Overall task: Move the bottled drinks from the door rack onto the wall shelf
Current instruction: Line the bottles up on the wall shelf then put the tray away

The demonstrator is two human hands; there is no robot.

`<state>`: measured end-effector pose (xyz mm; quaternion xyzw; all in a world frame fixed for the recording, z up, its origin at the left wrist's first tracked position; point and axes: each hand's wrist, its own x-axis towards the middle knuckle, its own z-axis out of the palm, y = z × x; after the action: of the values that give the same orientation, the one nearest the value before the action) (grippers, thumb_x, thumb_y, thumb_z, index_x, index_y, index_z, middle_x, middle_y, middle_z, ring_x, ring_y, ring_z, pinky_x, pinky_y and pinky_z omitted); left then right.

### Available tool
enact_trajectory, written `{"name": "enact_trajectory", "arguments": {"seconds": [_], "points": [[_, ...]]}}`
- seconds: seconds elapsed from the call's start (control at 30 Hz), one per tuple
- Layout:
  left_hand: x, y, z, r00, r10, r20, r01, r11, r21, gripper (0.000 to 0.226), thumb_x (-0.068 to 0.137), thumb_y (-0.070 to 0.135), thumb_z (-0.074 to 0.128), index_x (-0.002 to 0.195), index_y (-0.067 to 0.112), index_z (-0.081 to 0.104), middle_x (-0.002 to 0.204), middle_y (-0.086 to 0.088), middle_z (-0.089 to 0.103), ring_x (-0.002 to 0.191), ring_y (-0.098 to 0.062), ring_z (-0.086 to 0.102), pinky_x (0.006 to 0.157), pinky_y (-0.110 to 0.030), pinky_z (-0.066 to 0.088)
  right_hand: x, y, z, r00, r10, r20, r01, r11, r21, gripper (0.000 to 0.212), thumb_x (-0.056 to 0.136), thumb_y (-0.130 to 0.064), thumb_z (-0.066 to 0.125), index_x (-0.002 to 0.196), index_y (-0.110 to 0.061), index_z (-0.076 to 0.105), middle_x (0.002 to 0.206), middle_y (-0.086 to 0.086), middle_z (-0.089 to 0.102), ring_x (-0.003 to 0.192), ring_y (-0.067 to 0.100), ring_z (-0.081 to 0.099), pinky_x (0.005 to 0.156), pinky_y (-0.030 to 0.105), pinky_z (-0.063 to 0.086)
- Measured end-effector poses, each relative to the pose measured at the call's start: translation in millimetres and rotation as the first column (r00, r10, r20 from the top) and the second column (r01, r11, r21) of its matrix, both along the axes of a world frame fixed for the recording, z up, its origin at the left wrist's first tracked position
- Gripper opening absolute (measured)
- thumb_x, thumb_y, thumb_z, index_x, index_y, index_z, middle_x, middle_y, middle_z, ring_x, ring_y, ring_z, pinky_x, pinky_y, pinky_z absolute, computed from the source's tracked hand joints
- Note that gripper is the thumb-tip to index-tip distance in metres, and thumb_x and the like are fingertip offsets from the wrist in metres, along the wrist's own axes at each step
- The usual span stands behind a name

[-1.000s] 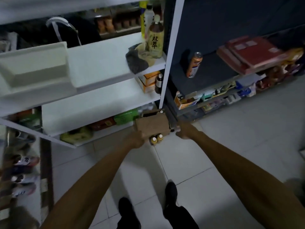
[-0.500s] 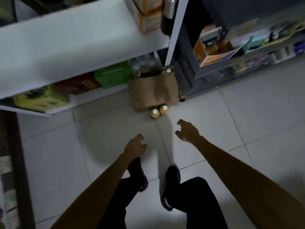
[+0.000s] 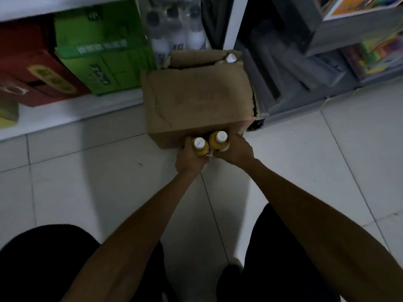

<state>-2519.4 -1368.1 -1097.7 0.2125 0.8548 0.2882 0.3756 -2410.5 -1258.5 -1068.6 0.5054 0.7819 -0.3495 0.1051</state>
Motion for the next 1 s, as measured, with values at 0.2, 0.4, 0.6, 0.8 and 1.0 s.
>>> {"name": "enact_trajectory", "arguments": {"seconds": [0.2, 0.4, 0.6, 0.8, 1.0], "points": [[-9.6, 0.7, 8.9, 0.998, -0.017, -0.054, 0.019, 0.999, 0.043, 0.060, 0.066, 0.030, 0.085, 0.115, 0.018, 0.053, 0.116, -0.008, 0.064, 0.109, -0.033, 0.060, 0.086, -0.044, 0.051, -5.0, 1.3, -13.9, 0.996, -0.032, -0.082, 0.029, 0.999, -0.045, 0.078, 0.071, -0.040, 0.084, 0.136, -0.020, 0.047, 0.131, 0.010, 0.059, 0.118, 0.032, 0.057, 0.091, 0.037, 0.045], [-46.1, -12.6, 63.4, 0.969, -0.246, -0.008, 0.246, 0.969, 0.005, 0.069, 0.048, 0.028, 0.091, 0.108, 0.012, 0.062, 0.112, -0.007, 0.066, 0.103, -0.024, 0.062, 0.090, -0.040, 0.052, -6.0, -5.1, -15.3, 0.984, -0.091, -0.154, 0.080, 0.994, -0.074, 0.088, 0.068, -0.028, 0.087, 0.142, -0.015, 0.041, 0.135, 0.013, 0.056, 0.121, 0.036, 0.054, 0.098, 0.045, 0.046], [-72.0, -38.4, 154.3, 0.960, -0.277, 0.047, 0.266, 0.950, 0.164, 0.042, 0.052, 0.002, 0.092, 0.084, 0.012, 0.066, 0.096, -0.010, 0.071, 0.093, -0.025, 0.067, 0.086, -0.041, 0.055, -1.8, 8.9, -43.9, 0.973, -0.111, -0.205, 0.082, 0.986, -0.143, 0.082, 0.064, -0.025, 0.087, 0.133, -0.007, 0.048, 0.129, 0.015, 0.058, 0.118, 0.036, 0.056, 0.098, 0.051, 0.047], [-84.4, -61.5, 212.6, 0.997, -0.037, 0.062, 0.011, 0.926, 0.378, 0.060, 0.055, 0.005, 0.091, 0.109, 0.003, 0.063, 0.102, -0.009, 0.071, 0.093, -0.020, 0.069, 0.081, -0.037, 0.057, 1.2, 3.0, -35.0, 0.893, -0.311, -0.324, 0.240, 0.940, -0.242, 0.074, 0.046, -0.051, 0.081, 0.106, -0.021, 0.051, 0.102, 0.008, 0.066, 0.094, 0.029, 0.064, 0.085, 0.049, 0.056], [-89.7, -49.7, 233.8, 0.980, 0.116, 0.160, -0.188, 0.795, 0.577, 0.053, 0.063, 0.003, 0.084, 0.110, 0.004, 0.062, 0.102, -0.007, 0.069, 0.098, -0.023, 0.067, 0.084, -0.040, 0.056, 4.2, -12.6, 49.9, 0.711, -0.516, -0.477, 0.286, 0.833, -0.473, 0.041, 0.067, 0.003, 0.078, 0.096, -0.018, 0.059, 0.094, 0.003, 0.063, 0.095, 0.027, 0.063, 0.076, 0.036, 0.052]]}}
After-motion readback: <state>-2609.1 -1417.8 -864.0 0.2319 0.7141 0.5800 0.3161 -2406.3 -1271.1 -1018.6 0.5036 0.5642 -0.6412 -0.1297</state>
